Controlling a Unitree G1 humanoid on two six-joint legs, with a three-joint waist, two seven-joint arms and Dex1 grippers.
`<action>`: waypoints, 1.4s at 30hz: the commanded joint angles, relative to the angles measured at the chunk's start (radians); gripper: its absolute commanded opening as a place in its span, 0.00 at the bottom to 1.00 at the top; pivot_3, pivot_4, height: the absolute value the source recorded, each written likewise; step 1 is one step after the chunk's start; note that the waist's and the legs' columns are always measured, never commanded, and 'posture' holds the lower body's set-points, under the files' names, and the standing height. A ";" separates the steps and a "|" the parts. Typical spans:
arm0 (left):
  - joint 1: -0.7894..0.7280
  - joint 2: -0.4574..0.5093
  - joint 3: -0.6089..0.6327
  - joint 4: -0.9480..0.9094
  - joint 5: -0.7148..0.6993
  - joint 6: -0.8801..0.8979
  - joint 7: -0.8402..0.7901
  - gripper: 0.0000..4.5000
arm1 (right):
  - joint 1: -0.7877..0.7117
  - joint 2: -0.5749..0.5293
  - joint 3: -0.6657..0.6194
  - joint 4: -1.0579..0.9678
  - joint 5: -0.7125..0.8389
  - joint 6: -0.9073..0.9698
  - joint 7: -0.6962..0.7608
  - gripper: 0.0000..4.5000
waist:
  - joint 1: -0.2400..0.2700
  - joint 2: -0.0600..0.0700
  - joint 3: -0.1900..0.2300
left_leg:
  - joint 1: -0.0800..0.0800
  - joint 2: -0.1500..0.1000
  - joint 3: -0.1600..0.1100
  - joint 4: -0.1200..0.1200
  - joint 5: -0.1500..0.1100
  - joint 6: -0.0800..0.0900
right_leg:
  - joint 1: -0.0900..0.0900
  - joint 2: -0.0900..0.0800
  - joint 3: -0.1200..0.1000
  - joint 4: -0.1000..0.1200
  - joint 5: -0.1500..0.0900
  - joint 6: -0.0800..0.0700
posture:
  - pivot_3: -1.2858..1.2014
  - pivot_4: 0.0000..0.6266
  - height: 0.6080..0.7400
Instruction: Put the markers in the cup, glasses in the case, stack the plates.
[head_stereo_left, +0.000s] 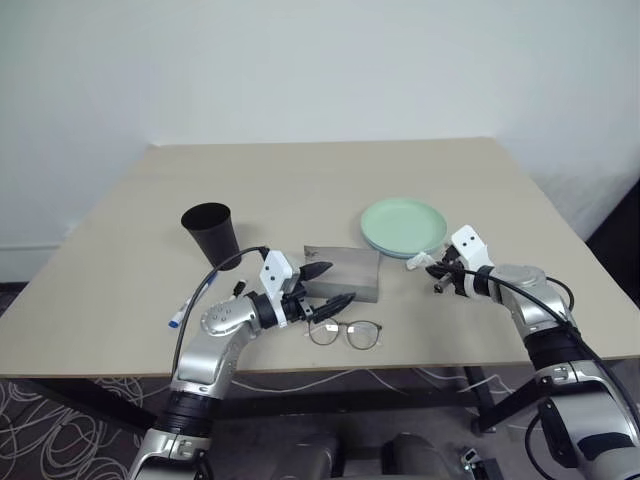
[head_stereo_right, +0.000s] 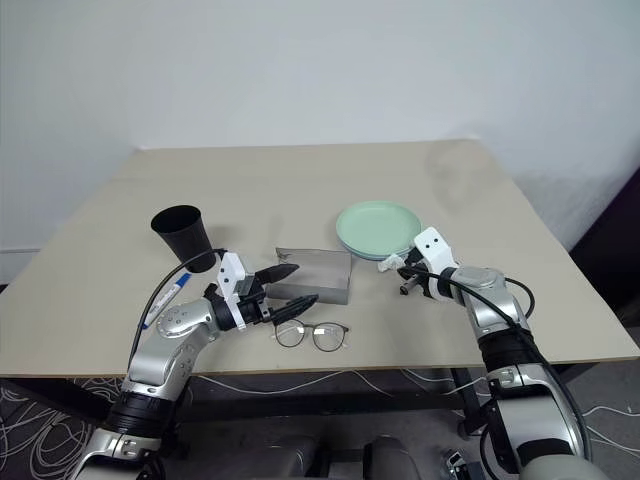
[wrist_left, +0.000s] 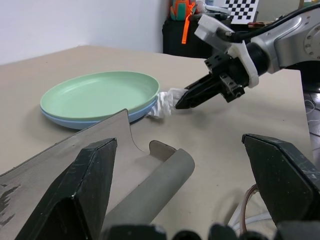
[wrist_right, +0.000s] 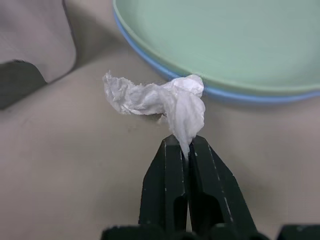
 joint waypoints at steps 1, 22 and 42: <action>-0.016 0.003 0.012 -0.027 -0.003 -0.017 0.000 0.95 | -0.001 -0.042 -0.013 -0.106 0.048 -0.060 0.091 0.01 | 0.000 0.000 0.000 | 0.000 0.000 0.000 0.000 0.000 0.000 | 0.000 0.000 0.000 0.000 0.000 0.000 | 0.52 0.00 0.98; -0.024 0.002 0.012 -0.013 0.008 -0.032 0.006 0.95 | -0.430 0.086 0.033 0.614 -0.101 -0.459 -0.078 0.22 | 0.002 0.000 0.000 | 0.001 0.000 0.000 -0.002 0.000 0.000 | 0.000 0.001 -0.001 -0.004 0.001 0.003 | 0.52 0.00 0.98; -0.092 0.095 0.000 0.060 0.013 -0.032 -0.113 0.95 | -0.154 -0.031 -0.047 0.225 0.053 -0.509 0.217 0.75 | 0.002 0.000 0.000 | 0.001 0.000 -0.001 -0.003 0.000 0.000 | 0.000 0.001 -0.001 -0.002 -0.001 0.001 | 0.52 0.00 0.98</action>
